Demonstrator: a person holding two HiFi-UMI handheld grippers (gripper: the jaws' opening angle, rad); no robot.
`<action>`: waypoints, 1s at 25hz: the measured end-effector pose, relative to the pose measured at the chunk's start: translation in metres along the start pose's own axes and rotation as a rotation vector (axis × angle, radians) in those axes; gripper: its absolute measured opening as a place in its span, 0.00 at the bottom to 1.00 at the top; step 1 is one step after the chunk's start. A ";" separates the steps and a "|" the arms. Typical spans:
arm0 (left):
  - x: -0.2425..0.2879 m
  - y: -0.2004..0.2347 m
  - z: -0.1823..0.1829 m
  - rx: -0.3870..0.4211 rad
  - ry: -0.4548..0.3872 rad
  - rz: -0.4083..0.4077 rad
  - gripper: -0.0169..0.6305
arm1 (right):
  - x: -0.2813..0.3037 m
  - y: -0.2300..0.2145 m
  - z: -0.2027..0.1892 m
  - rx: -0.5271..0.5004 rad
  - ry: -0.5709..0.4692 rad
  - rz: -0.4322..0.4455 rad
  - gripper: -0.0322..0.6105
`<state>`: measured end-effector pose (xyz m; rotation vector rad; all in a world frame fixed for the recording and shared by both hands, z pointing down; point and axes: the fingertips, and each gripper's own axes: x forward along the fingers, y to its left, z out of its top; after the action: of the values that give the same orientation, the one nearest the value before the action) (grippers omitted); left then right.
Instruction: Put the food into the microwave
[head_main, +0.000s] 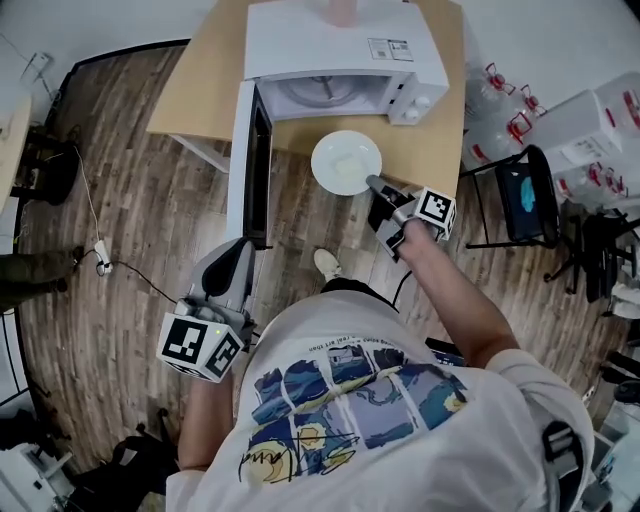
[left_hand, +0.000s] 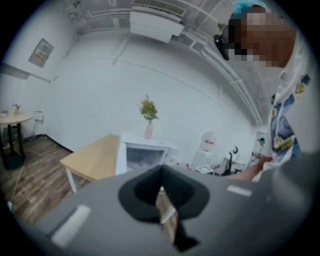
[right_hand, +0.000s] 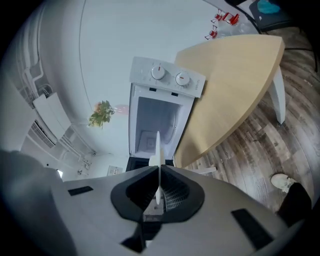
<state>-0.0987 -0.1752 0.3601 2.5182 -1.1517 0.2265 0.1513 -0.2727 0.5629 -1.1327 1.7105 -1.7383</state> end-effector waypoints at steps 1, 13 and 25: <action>0.004 0.003 0.002 -0.001 -0.001 0.012 0.04 | 0.009 -0.002 0.006 0.008 -0.002 0.001 0.07; 0.031 0.021 0.011 -0.024 -0.005 0.146 0.04 | 0.115 -0.004 0.077 0.036 -0.043 0.041 0.07; 0.026 0.041 0.010 -0.049 0.009 0.281 0.04 | 0.194 -0.012 0.118 0.065 -0.104 0.021 0.07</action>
<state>-0.1129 -0.2215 0.3688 2.3043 -1.4869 0.2775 0.1385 -0.4953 0.6088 -1.1515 1.5878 -1.6789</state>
